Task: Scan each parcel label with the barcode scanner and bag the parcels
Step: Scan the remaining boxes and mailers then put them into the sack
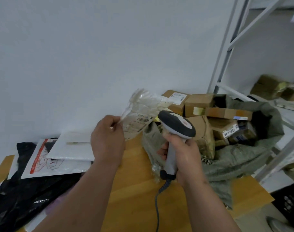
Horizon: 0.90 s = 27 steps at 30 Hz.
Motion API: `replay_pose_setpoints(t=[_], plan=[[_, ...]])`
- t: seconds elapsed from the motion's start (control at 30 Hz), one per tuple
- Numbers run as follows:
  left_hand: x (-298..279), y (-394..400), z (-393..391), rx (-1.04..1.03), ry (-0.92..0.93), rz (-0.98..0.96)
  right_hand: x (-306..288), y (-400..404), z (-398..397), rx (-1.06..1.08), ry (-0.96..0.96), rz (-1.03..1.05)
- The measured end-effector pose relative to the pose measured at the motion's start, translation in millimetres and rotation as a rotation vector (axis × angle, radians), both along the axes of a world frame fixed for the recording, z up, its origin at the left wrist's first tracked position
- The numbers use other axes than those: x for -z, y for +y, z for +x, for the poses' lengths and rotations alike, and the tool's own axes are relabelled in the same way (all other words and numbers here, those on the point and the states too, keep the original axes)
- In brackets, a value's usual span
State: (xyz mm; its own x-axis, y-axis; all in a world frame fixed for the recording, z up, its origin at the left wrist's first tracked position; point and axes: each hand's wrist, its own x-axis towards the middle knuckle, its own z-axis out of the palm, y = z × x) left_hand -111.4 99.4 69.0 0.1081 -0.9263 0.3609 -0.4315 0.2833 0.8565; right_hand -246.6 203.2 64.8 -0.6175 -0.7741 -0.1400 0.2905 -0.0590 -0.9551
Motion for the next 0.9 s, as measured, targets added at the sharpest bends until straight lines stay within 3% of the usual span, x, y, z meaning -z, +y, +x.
replay_pose_setpoints(t=[0.27, 0.53, 0.6, 0.7, 0.77, 0.9], plan=[[-28.7, -18.6, -104.8, 0.141, -0.200, -0.252, -33.1, 2.0, -92.0, 0.113, -0.010, -0.086], [-14.2, -38.3, -185.1, 0.230, -0.438, -0.443, -39.1, 8.2, -171.7, 0.156, -0.032, -0.049], [-8.3, -42.2, -199.7, 0.317, -0.571, -0.343, -37.9, 9.1, -184.9, 0.154, -0.032, -0.003], [-5.2, -43.1, -216.4, 0.463, -0.724, -0.015, -34.8, 7.9, -202.4, 0.124, -0.029, 0.048], [-6.7, -43.9, -221.6, 0.472, -0.722, 0.138, -33.0, 4.4, -212.8, 0.096, 0.000, 0.080], [-7.4, -54.3, -227.4, 0.471, -0.668, 0.211, -34.9, -5.3, -236.8, 0.057, 0.147, 0.156]])
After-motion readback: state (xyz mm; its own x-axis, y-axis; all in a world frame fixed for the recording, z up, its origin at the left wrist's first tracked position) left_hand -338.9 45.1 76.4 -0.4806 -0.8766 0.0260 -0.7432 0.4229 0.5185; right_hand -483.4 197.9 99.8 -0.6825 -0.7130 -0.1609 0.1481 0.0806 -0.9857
